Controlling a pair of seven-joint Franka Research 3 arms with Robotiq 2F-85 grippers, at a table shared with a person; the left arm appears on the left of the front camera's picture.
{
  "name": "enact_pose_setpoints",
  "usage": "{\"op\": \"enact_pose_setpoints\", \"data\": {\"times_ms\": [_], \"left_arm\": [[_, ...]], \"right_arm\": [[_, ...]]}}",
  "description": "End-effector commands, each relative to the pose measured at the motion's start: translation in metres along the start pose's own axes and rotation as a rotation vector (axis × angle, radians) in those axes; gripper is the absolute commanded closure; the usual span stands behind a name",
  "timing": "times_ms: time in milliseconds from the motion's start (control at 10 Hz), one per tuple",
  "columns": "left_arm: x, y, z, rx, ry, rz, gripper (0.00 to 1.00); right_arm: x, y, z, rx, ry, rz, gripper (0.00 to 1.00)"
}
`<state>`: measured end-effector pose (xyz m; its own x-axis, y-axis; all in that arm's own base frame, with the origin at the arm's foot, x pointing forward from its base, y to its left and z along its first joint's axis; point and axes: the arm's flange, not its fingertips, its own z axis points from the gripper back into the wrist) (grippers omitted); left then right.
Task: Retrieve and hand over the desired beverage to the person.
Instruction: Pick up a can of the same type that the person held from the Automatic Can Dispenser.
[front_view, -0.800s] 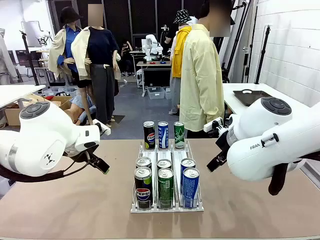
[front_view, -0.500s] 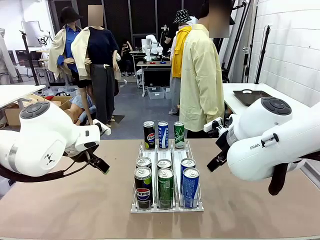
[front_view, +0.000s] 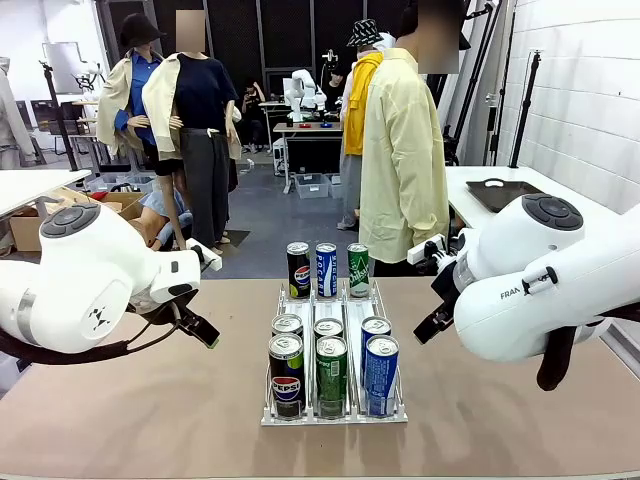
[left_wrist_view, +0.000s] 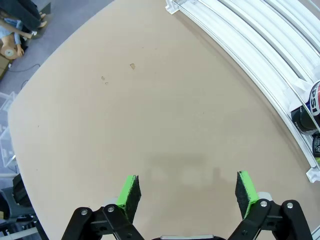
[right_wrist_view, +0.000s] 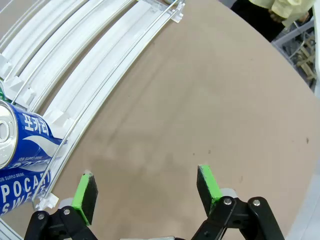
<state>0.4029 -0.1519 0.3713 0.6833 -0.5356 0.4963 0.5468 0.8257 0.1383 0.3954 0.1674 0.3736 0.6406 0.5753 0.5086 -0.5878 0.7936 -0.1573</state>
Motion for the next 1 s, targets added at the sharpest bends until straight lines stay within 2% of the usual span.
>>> {"op": "enact_pose_setpoints", "data": {"times_ms": [0, 900], "left_arm": [[-0.0002, 0.0009, 0.0, 0.001, 0.0, 0.002, 0.0], [-0.0002, 0.0009, 0.0, 0.001, 0.0, 0.002, 0.0]], "right_arm": [[0.0, 0.0001, 0.0, 0.0, 0.0, 0.0, 0.0], [0.0, 0.0001, 0.0, 0.0, 0.0, 0.0, 0.0]]}}
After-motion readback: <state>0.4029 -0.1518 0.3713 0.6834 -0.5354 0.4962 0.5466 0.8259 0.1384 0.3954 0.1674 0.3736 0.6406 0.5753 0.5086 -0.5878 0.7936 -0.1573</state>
